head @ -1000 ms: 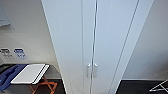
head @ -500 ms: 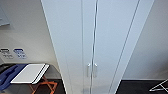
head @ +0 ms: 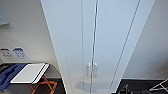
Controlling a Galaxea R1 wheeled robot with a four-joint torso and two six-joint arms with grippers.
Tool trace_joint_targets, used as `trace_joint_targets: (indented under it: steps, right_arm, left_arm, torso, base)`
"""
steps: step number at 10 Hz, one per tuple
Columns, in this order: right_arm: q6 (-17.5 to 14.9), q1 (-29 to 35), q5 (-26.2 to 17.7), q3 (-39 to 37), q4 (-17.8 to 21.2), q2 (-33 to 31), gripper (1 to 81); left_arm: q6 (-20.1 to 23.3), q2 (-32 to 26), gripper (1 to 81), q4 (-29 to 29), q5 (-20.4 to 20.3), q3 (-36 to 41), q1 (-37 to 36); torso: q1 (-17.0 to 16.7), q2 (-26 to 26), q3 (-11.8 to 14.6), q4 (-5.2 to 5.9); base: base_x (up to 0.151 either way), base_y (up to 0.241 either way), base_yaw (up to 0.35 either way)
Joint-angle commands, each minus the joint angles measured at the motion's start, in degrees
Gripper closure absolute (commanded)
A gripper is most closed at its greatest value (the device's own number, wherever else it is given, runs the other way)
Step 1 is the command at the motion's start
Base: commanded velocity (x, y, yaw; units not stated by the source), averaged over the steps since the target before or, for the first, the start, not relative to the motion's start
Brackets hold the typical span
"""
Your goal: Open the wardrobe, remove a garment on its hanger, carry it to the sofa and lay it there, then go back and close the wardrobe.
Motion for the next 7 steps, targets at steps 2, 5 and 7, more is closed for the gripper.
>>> trace_joint_targets:
  steps: [2,5,7]
  right_arm:
    - [6.26,16.11,-5.23,-2.52,0.12,5.64,1.0]
    - [7.84,20.07,-5.59,-7.88,0.21,11.00,1.0]
    - [8.10,21.38,-5.50,-11.12,0.29,13.29,1.0]
  left_arm:
    - [-1.21,-0.27,1.0,-4.90,8.89,1.43,-18.29]
    - [-1.56,3.07,1.0,-6.48,10.93,-0.06,-23.13]
    - [-2.17,5.53,1.0,-7.02,10.58,-2.43,-24.46]
  torso:
    - [0.02,0.02,-0.02,0.00]
    - [0.09,0.09,-0.07,0.02]
    - [0.11,0.13,-0.09,0.00]
  base:
    - [0.000,0.000,0.000]
    - [0.000,0.000,0.000]
    - [0.000,0.000,0.000]
